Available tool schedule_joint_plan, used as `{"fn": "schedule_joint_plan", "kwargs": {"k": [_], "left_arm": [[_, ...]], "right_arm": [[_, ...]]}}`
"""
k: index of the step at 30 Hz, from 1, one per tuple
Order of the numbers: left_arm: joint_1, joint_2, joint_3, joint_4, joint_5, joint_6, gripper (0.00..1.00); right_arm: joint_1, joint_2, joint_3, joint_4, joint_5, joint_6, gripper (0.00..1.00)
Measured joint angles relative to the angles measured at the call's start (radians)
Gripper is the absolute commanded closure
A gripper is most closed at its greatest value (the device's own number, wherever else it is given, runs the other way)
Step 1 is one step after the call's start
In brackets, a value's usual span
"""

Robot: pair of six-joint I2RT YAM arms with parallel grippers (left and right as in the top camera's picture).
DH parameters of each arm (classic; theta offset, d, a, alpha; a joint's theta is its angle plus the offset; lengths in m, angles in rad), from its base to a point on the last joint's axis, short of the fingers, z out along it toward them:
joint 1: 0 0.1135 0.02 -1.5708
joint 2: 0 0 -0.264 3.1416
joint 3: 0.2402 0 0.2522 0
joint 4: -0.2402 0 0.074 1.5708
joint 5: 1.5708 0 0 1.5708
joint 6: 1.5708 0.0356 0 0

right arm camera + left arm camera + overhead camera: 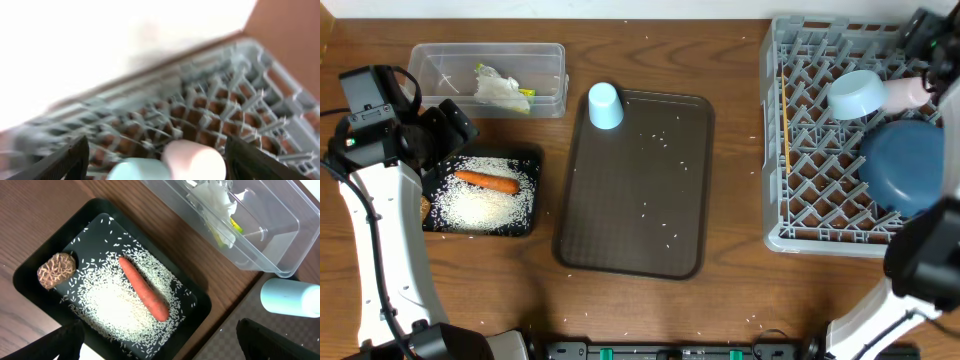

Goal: Sort waste into correct bins and load items into the dishwasher rack
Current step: 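Open the right gripper to release the cup and withdraw upward, then move the right gripper left to the light blue cup and grasp it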

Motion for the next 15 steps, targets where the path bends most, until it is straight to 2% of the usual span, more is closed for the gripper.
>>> {"fn": "schedule_joint_plan", "kwargs": {"k": [3, 8, 9, 11, 15], "left_arm": [[0.000, 0.000, 0.000, 0.000, 0.000, 0.000, 0.02], [0.000, 0.000, 0.000, 0.000, 0.000, 0.000, 0.02], [0.000, 0.000, 0.000, 0.000, 0.000, 0.000, 0.02], [0.000, 0.000, 0.000, 0.000, 0.000, 0.000, 0.02], [0.000, 0.000, 0.000, 0.000, 0.000, 0.000, 0.02]], "right_arm": [[0.040, -0.069, 0.001, -0.003, -0.072, 0.007, 0.27], [0.173, -0.086, 0.007, -0.055, -0.144, 0.051, 0.55], [0.192, -0.079, 0.006, -0.063, -0.155, 0.055, 0.57], [0.253, -0.055, 0.006, -0.070, -0.190, 0.073, 0.53], [0.387, 0.003, 0.006, -0.037, -0.239, 0.084, 0.25]]}}
